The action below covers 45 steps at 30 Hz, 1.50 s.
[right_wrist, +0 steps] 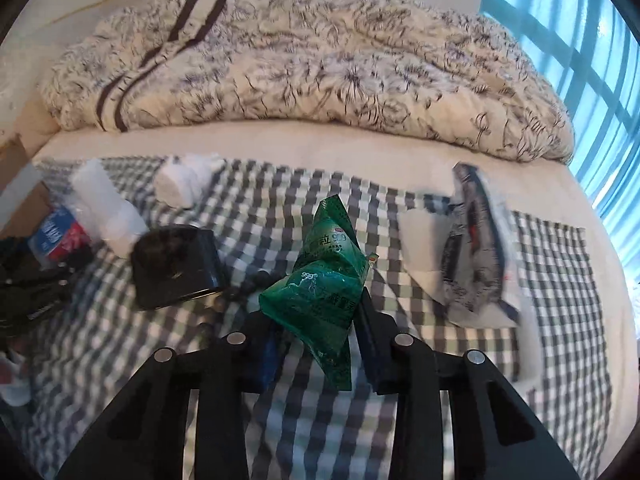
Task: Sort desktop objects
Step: 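Grasp the green snack bag with the right tool while the left tool grasps the clear blue-labelled container, then carry the snack bag and container into the cardboard box and release both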
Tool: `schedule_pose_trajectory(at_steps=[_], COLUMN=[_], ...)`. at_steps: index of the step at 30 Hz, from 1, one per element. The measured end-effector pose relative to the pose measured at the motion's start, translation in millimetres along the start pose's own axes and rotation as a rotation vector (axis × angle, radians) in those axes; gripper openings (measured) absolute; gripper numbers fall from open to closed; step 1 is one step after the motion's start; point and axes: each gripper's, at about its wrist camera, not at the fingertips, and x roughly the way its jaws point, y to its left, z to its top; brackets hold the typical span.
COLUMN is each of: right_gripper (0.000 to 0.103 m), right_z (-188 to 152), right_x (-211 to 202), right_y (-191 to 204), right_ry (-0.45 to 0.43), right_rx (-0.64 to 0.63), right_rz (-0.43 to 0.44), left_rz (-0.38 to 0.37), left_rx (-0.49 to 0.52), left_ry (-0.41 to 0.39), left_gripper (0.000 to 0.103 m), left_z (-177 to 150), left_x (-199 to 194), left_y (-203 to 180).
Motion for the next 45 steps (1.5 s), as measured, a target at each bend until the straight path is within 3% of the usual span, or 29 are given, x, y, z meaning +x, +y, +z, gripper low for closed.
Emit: schedule_pose_trajectory(at_steps=[9, 18, 28, 36, 45], right_gripper=[0.033, 0.033, 0.033, 0.033, 0.033], right_z=[-15.7, -28.6, -45.2, -56.0, -22.6], right_x=[-81.0, -155.9, -235.3, -266.8, -279.7], right_y=[-1.2, 6.4, 32.8, 62.6, 127.5], right_ry=[-0.053, -0.106, -0.143, -0.140, -0.178], right_rx=[0.006, 0.018, 0.029, 0.050, -0.031], right_rz=[0.062, 0.080, 0.024, 0.000, 0.023], left_rz=[-0.105, -0.135, -0.174, -0.215, -0.144], left_rx=[-0.035, -0.017, -0.107, -0.150, -0.159], left_ry=[0.008, -0.044, -0.117, -0.141, -0.196], left_gripper=[0.063, 0.063, 0.063, 0.063, 0.063], left_z=[-10.2, -21.6, -24.3, -26.9, -11.8], left_x=[-57.8, -140.7, -210.6, -247.0, -271.2], left_y=[-13.2, -6.8, 33.4, 69.9, 130.7])
